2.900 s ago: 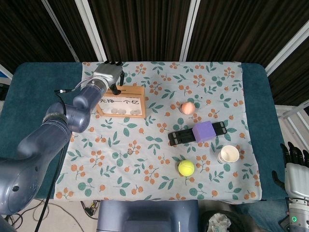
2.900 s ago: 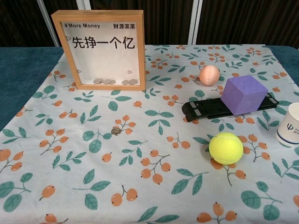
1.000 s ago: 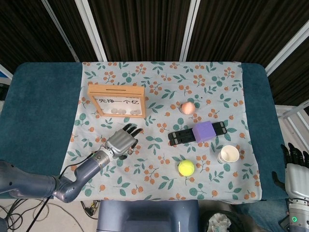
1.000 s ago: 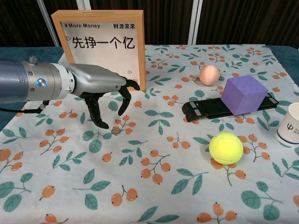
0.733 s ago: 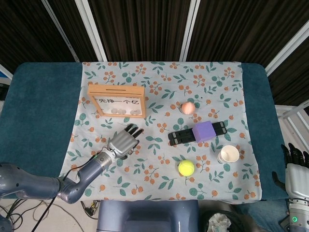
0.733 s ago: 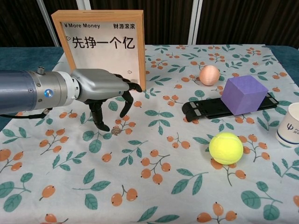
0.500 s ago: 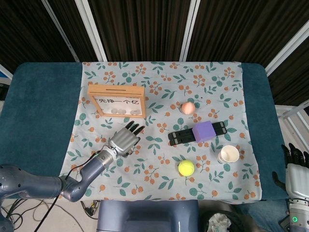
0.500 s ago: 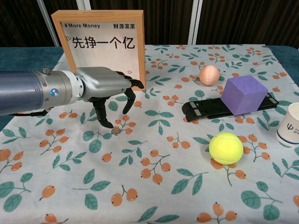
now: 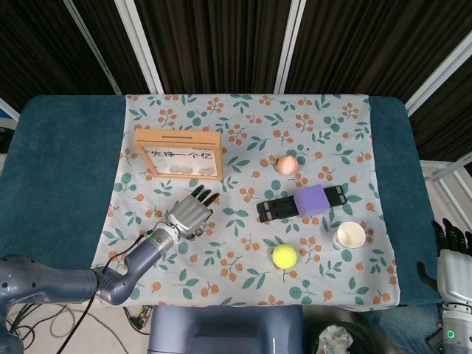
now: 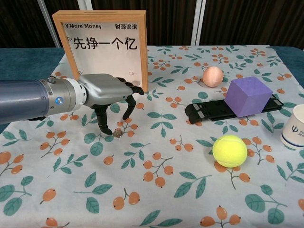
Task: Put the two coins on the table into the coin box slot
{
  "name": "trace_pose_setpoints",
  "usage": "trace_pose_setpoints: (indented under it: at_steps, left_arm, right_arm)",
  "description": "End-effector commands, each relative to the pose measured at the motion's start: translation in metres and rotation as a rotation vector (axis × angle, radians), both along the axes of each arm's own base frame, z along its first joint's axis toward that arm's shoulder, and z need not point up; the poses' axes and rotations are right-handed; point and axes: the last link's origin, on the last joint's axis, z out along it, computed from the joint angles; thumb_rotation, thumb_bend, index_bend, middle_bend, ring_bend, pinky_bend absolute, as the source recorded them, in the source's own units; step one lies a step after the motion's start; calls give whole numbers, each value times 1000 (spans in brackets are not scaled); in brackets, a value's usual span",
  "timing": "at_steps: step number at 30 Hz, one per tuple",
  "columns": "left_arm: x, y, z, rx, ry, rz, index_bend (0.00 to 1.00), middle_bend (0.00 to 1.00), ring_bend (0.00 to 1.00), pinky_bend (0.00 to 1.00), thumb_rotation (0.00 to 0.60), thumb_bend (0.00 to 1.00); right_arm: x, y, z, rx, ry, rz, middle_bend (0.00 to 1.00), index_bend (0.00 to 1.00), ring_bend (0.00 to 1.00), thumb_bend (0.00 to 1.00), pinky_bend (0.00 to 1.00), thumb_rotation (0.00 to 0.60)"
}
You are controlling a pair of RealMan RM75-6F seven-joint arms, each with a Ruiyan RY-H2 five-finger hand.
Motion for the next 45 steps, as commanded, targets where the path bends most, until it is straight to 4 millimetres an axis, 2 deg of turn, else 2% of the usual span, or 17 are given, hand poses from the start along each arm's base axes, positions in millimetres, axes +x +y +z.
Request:
trace_pose_setpoints:
  at_steps: [1, 45]
  left_arm:
    - [0, 1, -2, 6, -5, -4, 501, 0, 0, 0, 600, 113]
    - [4, 3, -12, -2, 17, -29, 506, 0, 0, 0, 600, 113]
  right_arm:
    - [0, 0, 0, 0, -1, -1, 43, 96, 76, 406, 0, 600]
    - [-1, 0, 1, 6, 24, -23, 44, 96, 76, 406, 0, 600]
